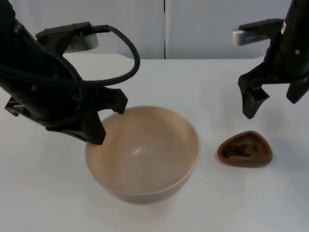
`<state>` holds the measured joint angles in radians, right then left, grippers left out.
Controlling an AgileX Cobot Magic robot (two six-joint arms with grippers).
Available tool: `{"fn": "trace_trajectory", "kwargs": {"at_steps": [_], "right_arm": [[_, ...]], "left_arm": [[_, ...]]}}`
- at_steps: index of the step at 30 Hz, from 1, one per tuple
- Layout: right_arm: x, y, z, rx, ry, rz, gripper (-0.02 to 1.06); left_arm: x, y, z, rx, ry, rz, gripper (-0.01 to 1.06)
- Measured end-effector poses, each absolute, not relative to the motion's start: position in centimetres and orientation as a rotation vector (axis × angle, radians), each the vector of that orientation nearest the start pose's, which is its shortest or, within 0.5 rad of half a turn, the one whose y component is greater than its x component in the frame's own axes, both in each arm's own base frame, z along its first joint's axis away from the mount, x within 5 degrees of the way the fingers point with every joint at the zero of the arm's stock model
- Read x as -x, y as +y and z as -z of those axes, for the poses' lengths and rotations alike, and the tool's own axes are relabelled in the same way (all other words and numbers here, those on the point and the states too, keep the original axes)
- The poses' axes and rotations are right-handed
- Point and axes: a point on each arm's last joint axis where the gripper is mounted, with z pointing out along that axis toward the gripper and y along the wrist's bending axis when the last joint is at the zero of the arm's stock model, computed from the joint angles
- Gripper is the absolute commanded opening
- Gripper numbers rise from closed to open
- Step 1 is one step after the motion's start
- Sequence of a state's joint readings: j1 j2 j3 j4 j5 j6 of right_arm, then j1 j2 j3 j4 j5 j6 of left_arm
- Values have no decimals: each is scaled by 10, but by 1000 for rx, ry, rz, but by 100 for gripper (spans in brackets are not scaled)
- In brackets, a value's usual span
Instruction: Pick up the bowl with the left hand and pour the coffee beans from the cup into the bowl with the right hand.
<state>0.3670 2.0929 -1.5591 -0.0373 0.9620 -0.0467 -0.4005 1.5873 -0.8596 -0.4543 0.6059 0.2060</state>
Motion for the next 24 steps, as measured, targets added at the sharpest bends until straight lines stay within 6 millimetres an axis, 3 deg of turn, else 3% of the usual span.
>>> {"fn": "trace_trajectory", "kwargs": {"at_steps": [15,19,24], "right_arm": [[-381,154,-134,623,2861,61,89],[-372,165,-125,565,2842,71,89],[-367,164,-118,497,2858,64,86]], "left_arm": [[-258,-134,-191,-380,2781,492,0],[-259,-134,-191,-379,2780,491,0],[-259,-134,-191,-378,2778,491,0]]}}
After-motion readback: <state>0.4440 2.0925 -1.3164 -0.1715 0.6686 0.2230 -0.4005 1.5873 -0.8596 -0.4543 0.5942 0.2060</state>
